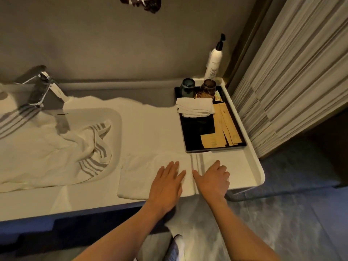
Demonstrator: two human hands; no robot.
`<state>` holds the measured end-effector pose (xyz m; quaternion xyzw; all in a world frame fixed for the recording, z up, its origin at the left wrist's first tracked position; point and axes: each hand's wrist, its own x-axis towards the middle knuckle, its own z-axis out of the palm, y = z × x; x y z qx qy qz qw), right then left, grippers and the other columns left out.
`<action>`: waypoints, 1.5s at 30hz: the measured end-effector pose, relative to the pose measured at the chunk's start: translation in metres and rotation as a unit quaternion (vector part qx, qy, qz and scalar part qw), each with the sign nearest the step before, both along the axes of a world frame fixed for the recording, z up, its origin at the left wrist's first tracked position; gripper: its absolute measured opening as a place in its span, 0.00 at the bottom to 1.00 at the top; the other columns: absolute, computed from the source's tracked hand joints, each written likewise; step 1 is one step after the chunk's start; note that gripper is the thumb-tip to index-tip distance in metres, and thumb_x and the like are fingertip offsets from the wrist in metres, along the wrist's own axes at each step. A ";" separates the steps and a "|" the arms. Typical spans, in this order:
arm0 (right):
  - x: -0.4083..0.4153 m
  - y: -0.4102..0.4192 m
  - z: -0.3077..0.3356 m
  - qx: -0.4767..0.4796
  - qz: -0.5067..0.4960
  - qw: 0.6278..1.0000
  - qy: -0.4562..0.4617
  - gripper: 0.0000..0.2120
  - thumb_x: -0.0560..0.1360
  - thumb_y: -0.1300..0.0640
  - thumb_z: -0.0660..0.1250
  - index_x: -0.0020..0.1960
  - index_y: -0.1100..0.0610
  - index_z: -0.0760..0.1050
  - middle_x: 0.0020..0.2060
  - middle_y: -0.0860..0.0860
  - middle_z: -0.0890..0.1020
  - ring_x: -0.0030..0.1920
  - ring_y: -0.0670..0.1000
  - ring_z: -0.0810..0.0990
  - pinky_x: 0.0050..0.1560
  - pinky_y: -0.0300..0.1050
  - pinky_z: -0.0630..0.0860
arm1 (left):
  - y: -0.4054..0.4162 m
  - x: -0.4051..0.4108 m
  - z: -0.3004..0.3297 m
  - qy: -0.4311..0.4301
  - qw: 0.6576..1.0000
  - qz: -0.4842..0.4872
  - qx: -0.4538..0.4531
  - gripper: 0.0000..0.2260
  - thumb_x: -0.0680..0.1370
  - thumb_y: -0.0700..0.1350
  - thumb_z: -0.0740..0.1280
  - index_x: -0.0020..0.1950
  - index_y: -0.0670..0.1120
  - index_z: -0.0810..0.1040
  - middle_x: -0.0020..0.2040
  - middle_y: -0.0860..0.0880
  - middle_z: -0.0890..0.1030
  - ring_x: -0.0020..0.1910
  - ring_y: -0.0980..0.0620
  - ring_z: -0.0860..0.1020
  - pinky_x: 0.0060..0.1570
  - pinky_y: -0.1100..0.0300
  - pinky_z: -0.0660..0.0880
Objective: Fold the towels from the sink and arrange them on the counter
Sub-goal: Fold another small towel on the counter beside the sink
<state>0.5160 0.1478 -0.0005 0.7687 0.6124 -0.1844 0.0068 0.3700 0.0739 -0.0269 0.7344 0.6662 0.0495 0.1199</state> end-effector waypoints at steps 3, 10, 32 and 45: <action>0.001 0.013 0.004 -0.074 -0.069 0.988 0.116 0.41 0.67 0.38 0.72 0.68 0.60 0.61 0.63 0.58 0.74 0.62 0.61 0.75 0.59 0.57 0.74 | -0.008 -0.007 0.004 0.004 0.997 0.056 0.046 0.16 0.74 0.47 0.65 0.62 0.51 0.77 0.58 0.48 0.77 0.50 0.44 0.76 0.46 0.51 0.74; -0.015 0.019 0.034 -0.113 -0.040 0.971 0.206 0.23 0.69 0.51 0.70 0.61 0.57 0.72 0.56 0.56 0.79 0.56 0.59 0.77 0.59 0.56 0.75 | -0.014 -0.028 0.008 -0.157 0.983 0.092 0.000 0.18 0.81 0.49 0.57 0.69 0.52 0.73 0.62 0.51 0.74 0.56 0.48 0.74 0.54 0.53 0.73; -0.168 -0.053 0.026 0.090 0.227 0.951 0.190 0.16 0.82 0.51 0.54 0.44 0.55 0.76 0.43 0.51 0.80 0.46 0.54 0.79 0.43 0.44 0.70 | -0.063 -0.146 0.021 -0.244 0.893 0.364 0.103 0.15 0.79 0.43 0.64 0.66 0.45 0.73 0.58 0.50 0.77 0.56 0.50 0.76 0.51 0.60 0.73; -0.134 -0.044 -0.051 0.127 0.428 0.895 -0.010 0.28 0.82 0.44 0.47 0.80 0.52 0.52 0.79 0.49 0.52 0.79 0.50 0.48 0.77 0.59 0.50 | -0.058 -0.128 -0.037 -0.010 0.992 0.111 0.055 0.26 0.84 0.53 0.50 0.80 0.46 0.54 0.81 0.49 0.52 0.80 0.53 0.49 0.76 0.45 0.50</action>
